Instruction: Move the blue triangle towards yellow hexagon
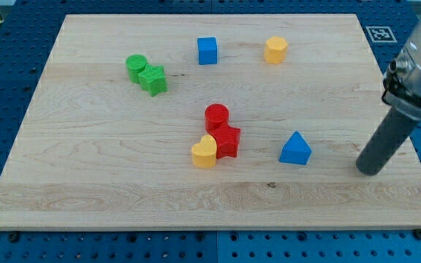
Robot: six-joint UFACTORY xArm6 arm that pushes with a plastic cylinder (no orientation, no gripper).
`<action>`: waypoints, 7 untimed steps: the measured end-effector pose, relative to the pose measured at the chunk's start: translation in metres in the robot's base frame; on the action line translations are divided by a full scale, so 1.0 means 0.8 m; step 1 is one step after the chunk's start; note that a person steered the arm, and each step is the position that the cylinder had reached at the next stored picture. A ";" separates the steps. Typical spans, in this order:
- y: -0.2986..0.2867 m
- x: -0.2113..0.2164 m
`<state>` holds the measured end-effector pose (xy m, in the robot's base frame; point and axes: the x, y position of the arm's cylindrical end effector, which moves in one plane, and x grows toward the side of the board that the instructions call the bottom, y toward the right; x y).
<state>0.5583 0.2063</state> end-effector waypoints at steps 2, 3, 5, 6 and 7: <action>-0.087 0.010; -0.138 -0.021; -0.150 -0.050; -0.129 -0.016; -0.118 -0.007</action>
<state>0.5524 0.1116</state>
